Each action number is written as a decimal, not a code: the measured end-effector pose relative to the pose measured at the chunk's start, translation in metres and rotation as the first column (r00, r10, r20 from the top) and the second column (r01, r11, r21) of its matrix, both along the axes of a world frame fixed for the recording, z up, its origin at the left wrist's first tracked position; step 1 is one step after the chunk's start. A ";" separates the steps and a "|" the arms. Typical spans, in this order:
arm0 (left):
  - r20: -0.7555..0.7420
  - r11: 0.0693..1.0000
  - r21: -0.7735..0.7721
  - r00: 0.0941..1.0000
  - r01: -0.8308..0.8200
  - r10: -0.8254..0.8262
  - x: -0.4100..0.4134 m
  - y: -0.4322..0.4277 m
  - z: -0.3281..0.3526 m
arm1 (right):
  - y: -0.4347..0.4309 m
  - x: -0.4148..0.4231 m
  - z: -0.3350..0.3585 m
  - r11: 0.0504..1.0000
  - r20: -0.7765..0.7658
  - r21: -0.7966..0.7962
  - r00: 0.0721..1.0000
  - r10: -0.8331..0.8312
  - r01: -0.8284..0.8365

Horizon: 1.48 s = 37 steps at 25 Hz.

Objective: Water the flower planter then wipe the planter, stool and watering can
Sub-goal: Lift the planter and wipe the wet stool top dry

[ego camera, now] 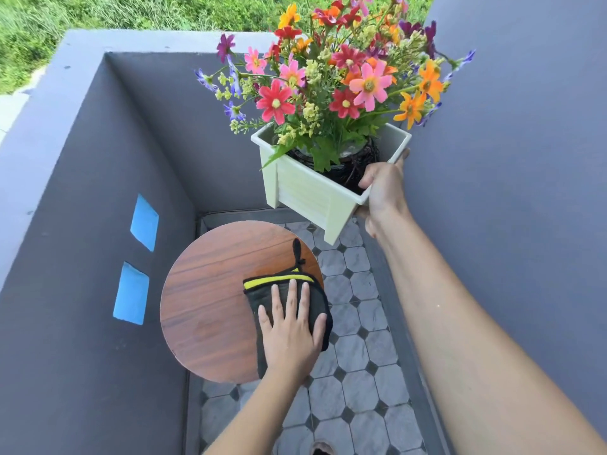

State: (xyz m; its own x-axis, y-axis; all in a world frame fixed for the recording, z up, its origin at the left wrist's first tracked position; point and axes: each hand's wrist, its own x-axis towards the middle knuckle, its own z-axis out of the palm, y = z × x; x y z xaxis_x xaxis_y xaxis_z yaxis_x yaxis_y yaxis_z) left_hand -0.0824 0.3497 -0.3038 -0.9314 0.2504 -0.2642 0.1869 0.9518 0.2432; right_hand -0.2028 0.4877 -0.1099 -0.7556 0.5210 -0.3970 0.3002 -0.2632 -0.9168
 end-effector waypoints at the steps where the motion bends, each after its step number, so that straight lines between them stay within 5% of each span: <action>1: 0.006 1.000 0.001 1.000 0.025 -0.025 -0.007 0.006 0.000 | 0.001 0.000 -0.002 1.000 -0.003 0.002 1.000 -0.006 0.006; 11: -0.036 0.998 0.061 0.999 0.013 -0.011 -0.092 0.020 0.007 | 0.015 0.002 -0.008 0.998 0.016 0.041 0.999 -0.038 0.038; 20: -0.054 0.971 0.042 0.970 -0.234 0.236 -0.142 -0.041 0.001 | 0.014 -0.002 -0.008 0.997 0.020 0.060 0.999 -0.043 0.042; 30: -0.027 0.842 -0.019 0.842 -0.539 0.539 -0.106 -0.140 0.001 | -0.025 0.004 -0.007 0.998 0.030 0.012 0.997 0.066 -0.066; 37: 0.095 0.683 0.120 0.693 -0.720 0.714 -0.046 -0.166 0.011 | -0.057 0.008 -0.006 0.988 0.010 -0.012 0.988 0.156 -0.156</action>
State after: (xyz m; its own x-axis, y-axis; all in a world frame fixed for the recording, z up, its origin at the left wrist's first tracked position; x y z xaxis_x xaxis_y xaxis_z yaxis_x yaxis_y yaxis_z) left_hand -0.1280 0.1833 -0.2926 -0.8316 -0.4543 -0.3195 -0.5511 0.7466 0.3727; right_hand -0.1944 0.4310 -0.1154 -0.8229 0.3924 -0.4109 0.3487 -0.2222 -0.9105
